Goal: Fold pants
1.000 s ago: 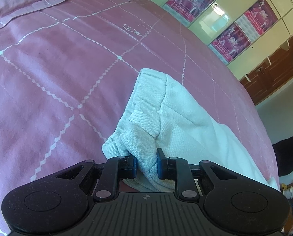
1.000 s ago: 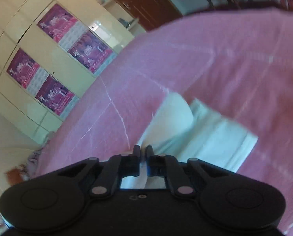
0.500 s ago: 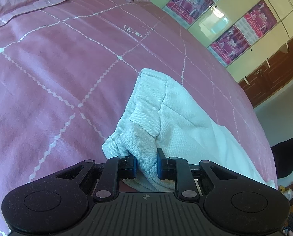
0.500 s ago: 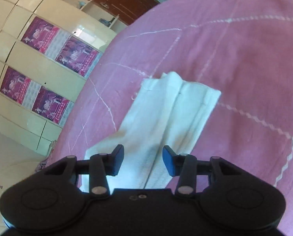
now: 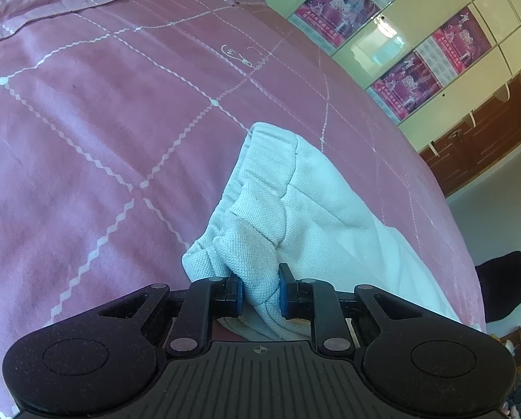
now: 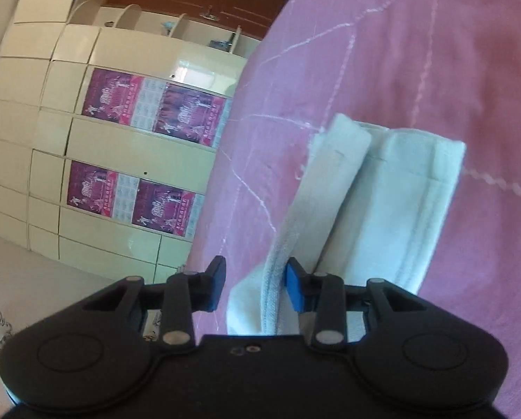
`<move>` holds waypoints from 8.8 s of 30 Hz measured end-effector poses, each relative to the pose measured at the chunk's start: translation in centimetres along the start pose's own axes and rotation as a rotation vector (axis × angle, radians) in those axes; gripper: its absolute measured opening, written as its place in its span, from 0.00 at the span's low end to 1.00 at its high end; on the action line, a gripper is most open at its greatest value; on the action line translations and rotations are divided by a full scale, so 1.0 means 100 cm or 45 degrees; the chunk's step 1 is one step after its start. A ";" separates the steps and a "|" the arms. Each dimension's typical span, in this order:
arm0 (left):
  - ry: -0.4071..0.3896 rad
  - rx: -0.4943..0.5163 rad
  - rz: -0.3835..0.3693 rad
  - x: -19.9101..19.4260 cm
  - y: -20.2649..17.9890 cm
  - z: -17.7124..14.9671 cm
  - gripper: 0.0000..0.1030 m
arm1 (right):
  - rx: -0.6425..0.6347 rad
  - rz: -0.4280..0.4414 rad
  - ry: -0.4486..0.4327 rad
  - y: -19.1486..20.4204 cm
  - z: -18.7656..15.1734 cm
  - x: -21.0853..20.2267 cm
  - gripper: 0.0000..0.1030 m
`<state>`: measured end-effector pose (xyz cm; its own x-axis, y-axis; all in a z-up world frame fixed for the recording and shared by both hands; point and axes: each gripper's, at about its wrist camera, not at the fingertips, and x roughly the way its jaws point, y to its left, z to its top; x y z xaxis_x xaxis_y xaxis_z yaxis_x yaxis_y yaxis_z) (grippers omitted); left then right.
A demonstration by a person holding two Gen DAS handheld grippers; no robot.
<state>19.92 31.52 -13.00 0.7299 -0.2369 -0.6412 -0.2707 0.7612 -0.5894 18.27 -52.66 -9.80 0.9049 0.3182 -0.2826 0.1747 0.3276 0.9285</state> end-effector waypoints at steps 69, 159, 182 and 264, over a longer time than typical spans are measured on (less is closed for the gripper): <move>-0.057 0.098 0.070 -0.028 -0.012 -0.002 0.16 | -0.445 -0.561 -0.101 0.018 -0.014 -0.017 0.23; -0.108 0.342 0.200 0.009 -0.093 -0.044 0.46 | -1.210 -0.164 0.811 0.164 -0.236 0.292 0.05; -0.154 0.262 0.117 -0.005 -0.073 -0.054 0.47 | -0.442 -0.493 -0.157 0.023 0.005 -0.035 0.36; -0.076 -0.191 -0.183 -0.002 -0.104 -0.097 0.46 | -0.965 -0.372 0.114 0.090 -0.136 0.001 0.41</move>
<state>16.54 17.82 -11.53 0.8024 -0.2968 -0.5177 -0.2485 0.6225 -0.7421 14.67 -37.57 -4.70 0.8232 0.1864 -0.5363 0.0599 0.9108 0.4084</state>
